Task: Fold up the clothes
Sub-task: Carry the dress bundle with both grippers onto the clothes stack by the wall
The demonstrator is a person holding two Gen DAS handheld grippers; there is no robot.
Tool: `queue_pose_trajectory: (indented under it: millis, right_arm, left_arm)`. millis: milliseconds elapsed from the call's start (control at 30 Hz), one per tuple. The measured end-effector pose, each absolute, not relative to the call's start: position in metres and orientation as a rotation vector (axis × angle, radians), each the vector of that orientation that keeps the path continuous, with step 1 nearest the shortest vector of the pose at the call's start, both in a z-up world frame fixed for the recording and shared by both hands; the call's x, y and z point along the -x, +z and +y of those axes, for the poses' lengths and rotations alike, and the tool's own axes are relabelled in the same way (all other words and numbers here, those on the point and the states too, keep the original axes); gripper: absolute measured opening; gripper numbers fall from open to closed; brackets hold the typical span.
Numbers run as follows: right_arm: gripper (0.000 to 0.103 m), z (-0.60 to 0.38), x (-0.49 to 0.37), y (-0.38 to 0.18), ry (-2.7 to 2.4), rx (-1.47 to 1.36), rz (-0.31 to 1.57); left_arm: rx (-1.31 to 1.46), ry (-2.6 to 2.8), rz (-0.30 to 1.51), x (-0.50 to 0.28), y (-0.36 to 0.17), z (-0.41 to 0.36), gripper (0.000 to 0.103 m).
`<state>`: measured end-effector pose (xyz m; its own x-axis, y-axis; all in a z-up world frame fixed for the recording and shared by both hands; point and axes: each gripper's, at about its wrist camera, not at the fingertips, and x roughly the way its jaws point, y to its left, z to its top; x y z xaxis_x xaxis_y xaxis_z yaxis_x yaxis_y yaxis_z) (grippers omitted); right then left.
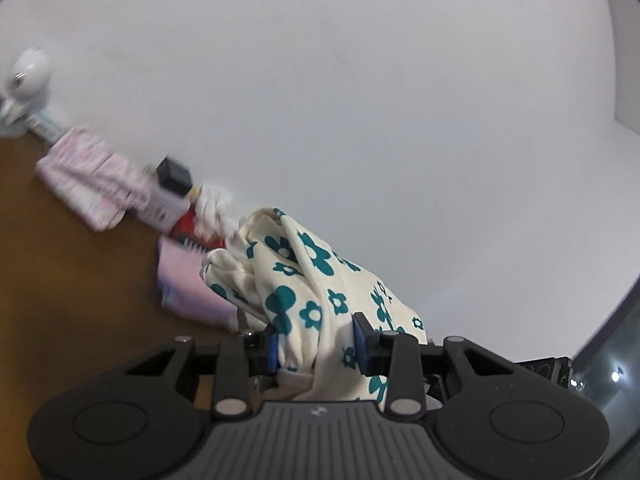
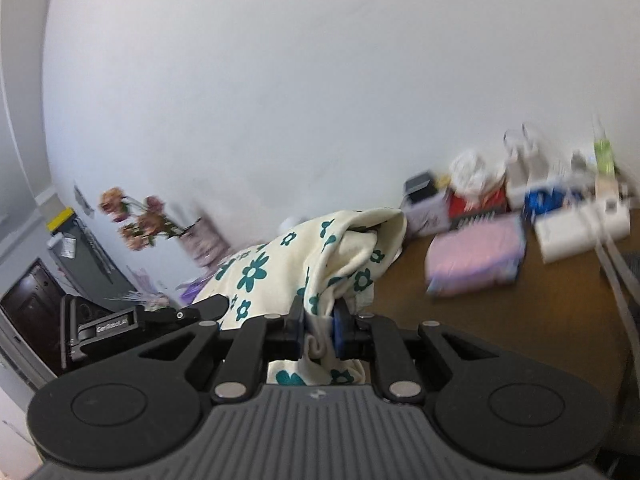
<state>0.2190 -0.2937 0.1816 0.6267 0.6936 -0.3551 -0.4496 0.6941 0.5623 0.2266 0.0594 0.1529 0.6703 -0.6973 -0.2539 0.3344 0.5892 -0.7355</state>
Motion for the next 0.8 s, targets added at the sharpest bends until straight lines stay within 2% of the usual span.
queue_pose_trajectory:
  millis: [267, 433, 600, 700, 800]
  right_arm:
    - [0.013, -0.298, -0.372, 0.17, 0.58, -0.313, 0.692]
    - [0.013, -0.299, -0.453, 0.125, 0.514, -0.26, 0.795]
    - [0.013, -0.288, -0.487, 0.069, 0.481, -0.164, 0.905]
    - [0.014, -0.281, -0.494, 0.042, 0.464, -0.085, 0.938]
    - [0.022, -0.284, -0.493, 0.04, 0.449, -0.092, 0.926]
  left_arm:
    - [0.68, -0.582, 0.6, -0.367, 0.127, 0.025, 0.033]
    - [0.63, -0.523, 0.655, -0.426, 0.083, 0.001, 0.033]
    - [0.633, -0.469, 0.75, -0.455, 0.023, -0.006, 0.033]
    - [0.595, -0.475, 0.741, -0.456, 0.009, -0.008, 0.041]
    - [0.575, -0.437, 0.755, -0.455, 0.011, -0.007, 0.059]
